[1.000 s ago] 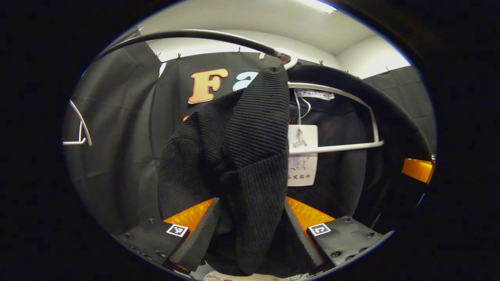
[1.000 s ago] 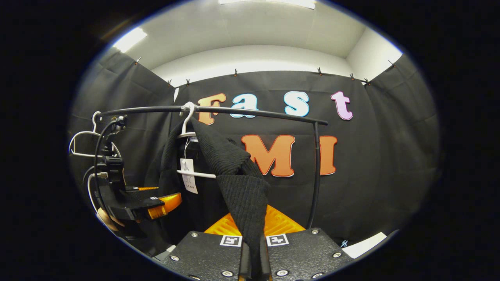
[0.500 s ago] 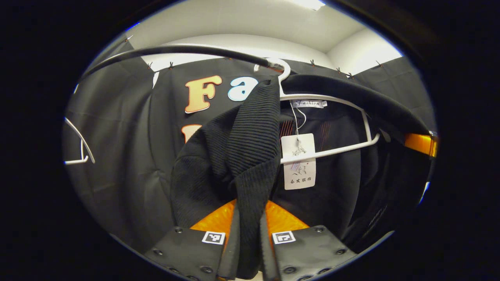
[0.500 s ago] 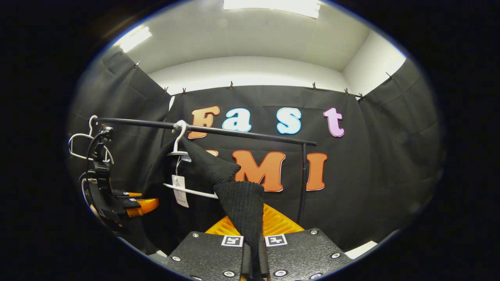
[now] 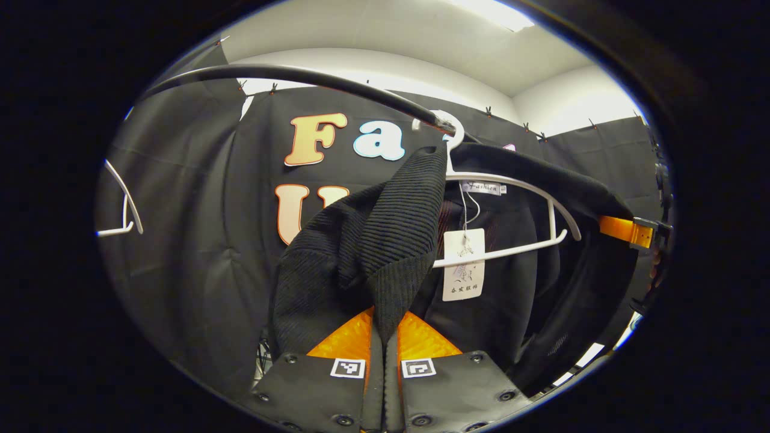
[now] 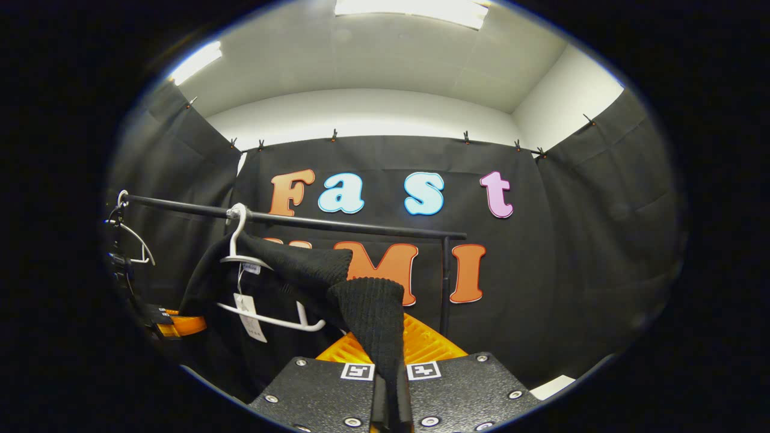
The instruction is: Grasp the clothes on the hanger with both hands and then place them into the laundry hamper below.
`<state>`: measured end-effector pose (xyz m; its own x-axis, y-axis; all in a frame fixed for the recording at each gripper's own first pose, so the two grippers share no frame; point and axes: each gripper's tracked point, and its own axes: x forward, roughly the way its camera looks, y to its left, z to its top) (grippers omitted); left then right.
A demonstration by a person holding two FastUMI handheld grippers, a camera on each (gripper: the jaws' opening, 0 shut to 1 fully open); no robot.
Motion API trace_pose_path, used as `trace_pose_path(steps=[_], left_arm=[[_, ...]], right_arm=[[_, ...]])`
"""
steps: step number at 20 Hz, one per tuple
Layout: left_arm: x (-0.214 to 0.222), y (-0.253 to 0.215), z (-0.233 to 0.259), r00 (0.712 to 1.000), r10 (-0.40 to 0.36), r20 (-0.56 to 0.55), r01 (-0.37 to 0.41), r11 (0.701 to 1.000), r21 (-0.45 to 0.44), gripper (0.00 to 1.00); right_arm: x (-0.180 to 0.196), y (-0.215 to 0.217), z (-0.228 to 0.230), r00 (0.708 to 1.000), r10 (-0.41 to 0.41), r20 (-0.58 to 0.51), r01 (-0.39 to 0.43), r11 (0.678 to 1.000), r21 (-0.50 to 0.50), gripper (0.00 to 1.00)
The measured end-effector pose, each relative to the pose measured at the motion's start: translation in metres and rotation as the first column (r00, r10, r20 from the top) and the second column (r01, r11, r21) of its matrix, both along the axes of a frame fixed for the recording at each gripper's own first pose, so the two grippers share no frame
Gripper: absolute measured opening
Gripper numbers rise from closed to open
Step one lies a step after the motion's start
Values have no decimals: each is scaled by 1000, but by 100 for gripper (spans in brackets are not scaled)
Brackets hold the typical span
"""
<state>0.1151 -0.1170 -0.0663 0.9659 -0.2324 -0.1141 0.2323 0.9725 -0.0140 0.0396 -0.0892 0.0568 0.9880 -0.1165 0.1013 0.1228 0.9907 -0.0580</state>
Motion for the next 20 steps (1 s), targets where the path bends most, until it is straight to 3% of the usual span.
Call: trace_pose_path(steps=[3,7,14,20], left_arm=[[4,10,12,999,14,30,-14,1000,11,5],[6,21,28,998,30,62,-30,999,12,8],[4,39,41,996,45,79,-45,999,-4,8],[4,46,55,990,83,114,-83,997,-5,8]], right_arm=[[13,-13,6,1000,-29,-3,29,999,-25,5],[43,-27,-9,1000,-18,-25,18,1000,1,6],[83,-33,-93,992,82,-98,-64,982,178,5],[92,-9,-154,984,116,-137,-89,978,188,6]])
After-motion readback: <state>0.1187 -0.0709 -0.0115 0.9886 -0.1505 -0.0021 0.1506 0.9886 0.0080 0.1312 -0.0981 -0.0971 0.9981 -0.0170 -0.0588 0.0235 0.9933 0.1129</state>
